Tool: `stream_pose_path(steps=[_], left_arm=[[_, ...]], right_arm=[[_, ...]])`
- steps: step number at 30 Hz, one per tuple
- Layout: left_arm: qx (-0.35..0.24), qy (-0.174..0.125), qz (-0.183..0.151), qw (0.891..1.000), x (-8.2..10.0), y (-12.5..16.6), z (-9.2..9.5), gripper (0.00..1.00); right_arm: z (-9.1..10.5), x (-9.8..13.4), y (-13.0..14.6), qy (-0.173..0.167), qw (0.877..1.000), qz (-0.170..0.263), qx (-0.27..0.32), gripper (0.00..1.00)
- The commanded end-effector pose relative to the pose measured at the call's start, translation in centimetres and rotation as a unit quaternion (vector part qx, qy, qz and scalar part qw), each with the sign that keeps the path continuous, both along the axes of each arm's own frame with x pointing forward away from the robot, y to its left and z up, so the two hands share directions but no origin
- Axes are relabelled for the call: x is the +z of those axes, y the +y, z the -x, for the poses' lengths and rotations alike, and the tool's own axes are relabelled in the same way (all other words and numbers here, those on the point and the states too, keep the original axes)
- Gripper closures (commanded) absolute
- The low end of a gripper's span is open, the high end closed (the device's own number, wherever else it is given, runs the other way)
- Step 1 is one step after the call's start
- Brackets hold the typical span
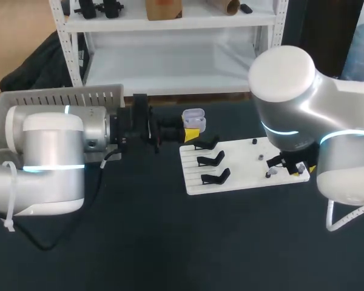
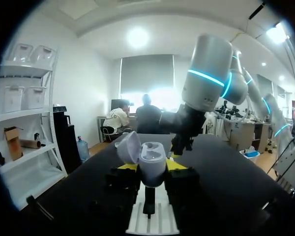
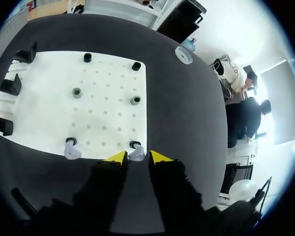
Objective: Pick up each earbud case from the left stands, insert the matching earbuds, close the lid, and place the case in the box.
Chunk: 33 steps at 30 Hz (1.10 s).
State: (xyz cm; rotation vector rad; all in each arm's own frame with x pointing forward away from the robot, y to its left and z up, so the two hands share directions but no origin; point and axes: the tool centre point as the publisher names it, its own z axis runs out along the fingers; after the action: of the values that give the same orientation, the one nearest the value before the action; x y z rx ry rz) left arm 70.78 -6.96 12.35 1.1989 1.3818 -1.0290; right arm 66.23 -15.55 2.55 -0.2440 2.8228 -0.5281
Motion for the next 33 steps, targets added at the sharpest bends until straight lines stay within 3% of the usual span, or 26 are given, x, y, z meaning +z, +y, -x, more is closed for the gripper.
stream_pose_path(steps=[1, 3, 5, 6, 12, 20, 26, 33], left_arm=[[0.003, -0.002, 0.001, 1.000, -0.1, 0.0, 0.2, 1.00], [0.003, -0.002, 0.001, 1.000, -0.1, 0.0, 0.2, 1.00], [0.003, -0.002, 0.001, 1.000, -0.1, 0.0, 0.2, 1.00], [0.003, -0.002, 0.001, 1.000, -0.1, 0.0, 0.2, 1.00], [0.003, -0.002, 0.001, 1.000, -0.1, 0.0, 0.2, 1.00], [0.003, -0.002, 0.001, 1.000, -0.1, 0.0, 0.2, 1.00], [0.003, -0.002, 0.001, 1.000, -0.1, 0.0, 0.2, 1.00], [0.003, -0.002, 0.001, 1.000, -0.1, 0.0, 0.2, 1.00]], right_arm=[[-0.4, -0.4, 0.1, 0.004, 1.000, 0.001, -0.002, 0.75], [-0.3, -0.4, 0.1, 0.004, 1.000, 0.001, -0.004, 0.78], [-0.3, -0.5, 0.1, 0.004, 1.000, 0.002, -0.006, 0.89], [-0.3, -0.5, 0.1, 0.006, 1.000, 0.003, -0.007, 0.99], [0.2, 0.1, 0.1, 0.011, 1.000, 0.010, -0.013, 1.00], [2.3, 6.7, 1.1, -0.004, 1.000, 0.016, -0.013, 1.00], [3.8, 10.8, 2.9, 0.013, 1.000, 0.020, -0.008, 1.00], [5.9, 13.3, 5.7, 0.045, 0.999, -0.026, -0.011, 1.00]])
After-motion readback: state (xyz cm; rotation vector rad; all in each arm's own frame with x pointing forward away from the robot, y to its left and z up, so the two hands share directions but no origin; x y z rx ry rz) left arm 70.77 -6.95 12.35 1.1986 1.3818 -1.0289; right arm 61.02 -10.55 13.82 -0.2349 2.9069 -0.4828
